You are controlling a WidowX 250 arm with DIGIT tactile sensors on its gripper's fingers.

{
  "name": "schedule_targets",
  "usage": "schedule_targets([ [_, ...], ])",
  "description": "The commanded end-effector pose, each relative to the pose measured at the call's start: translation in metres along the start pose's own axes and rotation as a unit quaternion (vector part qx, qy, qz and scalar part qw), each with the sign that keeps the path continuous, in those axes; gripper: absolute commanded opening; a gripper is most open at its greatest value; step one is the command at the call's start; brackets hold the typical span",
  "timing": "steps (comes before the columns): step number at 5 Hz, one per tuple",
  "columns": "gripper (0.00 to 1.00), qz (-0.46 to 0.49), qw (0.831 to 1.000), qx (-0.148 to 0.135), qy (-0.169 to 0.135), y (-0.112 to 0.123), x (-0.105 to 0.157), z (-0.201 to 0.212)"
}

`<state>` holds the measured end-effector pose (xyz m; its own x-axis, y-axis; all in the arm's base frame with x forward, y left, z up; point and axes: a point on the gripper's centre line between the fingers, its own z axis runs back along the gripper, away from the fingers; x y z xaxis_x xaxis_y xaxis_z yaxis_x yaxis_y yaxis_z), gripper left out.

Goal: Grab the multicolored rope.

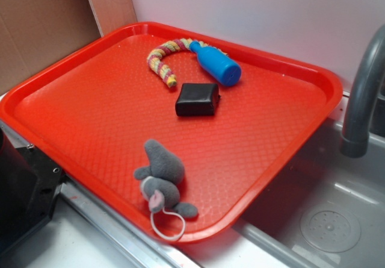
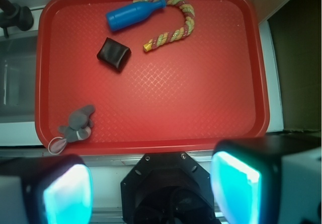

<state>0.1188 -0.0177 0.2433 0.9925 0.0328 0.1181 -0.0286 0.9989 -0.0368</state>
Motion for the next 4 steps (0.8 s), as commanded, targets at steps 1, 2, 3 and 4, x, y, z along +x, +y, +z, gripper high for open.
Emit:
schedule_targets([
  [1, 1.0, 0.0, 1.0, 0.0, 0.0, 0.0, 0.0, 0.0],
  [2, 1.0, 0.079, 0.995, 0.04, 0.035, 0.026, 0.04, -0.054],
  [3, 1.0, 0.151, 0.987, 0.053, -0.012, 0.048, 0.07, -0.096],
  [4, 1.0, 0.207, 0.976, 0.028, -0.066, 0.049, 0.093, -0.122],
])
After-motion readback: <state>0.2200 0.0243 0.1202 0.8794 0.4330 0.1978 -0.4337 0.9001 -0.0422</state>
